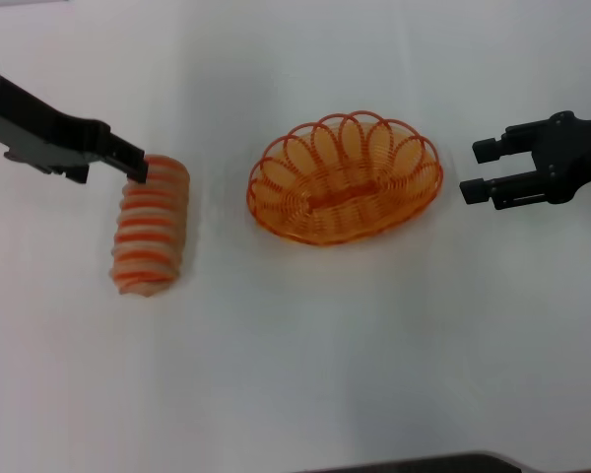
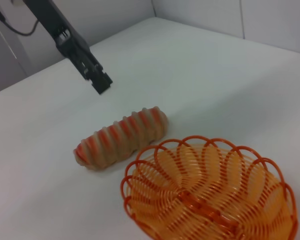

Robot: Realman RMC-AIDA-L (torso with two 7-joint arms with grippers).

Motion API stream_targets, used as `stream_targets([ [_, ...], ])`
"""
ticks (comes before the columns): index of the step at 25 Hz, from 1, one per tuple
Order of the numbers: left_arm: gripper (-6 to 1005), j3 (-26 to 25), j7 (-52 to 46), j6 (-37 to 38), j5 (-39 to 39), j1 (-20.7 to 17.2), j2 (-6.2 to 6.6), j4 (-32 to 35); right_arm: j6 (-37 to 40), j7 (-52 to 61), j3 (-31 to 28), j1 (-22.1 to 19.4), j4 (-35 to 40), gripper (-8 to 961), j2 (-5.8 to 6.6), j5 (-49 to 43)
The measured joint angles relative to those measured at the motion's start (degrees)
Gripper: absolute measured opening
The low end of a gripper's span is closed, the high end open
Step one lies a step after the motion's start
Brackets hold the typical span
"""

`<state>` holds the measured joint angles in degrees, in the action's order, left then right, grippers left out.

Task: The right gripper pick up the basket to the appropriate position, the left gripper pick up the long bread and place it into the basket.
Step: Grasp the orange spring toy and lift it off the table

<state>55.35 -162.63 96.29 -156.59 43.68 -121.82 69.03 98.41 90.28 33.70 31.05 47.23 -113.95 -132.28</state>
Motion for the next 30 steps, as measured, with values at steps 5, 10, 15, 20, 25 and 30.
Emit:
stream_targets([
  [5,773,3.1,-2.3,-2.7,-5.6,1.0,-2.16,-2.2,-1.1,0.7,0.3,0.1,0.1,718,-0.03,-0.1],
  [10,766,7.1,-4.0,-5.9,-5.5,2.2,-2.15,-6.5,-1.1,1.1,0.4,0.4,0.3,718,-0.17,-0.1],
  [15,765,8.4,-4.4,-7.0,-5.3,3.0,-2.37,-8.2,-1.1,1.1,0.3,0.5,0.3,718,-0.23,0.0],
  [20,764,11.5,-5.3,-8.3,-5.3,3.3,-2.37,-10.0,-0.6,1.1,-0.3,0.5,0.3,718,-0.29,0.5],
  [25,737,12.4,-5.4,-10.3,-5.3,4.4,-2.37,-13.4,-0.5,1.1,-0.4,0.5,0.3,719,-0.43,0.6],
  [30,608,14.3,-5.0,-10.6,-4.7,4.7,-2.4,-13.8,-0.7,1.1,-0.5,0.5,0.3,719,-0.44,0.6],
])
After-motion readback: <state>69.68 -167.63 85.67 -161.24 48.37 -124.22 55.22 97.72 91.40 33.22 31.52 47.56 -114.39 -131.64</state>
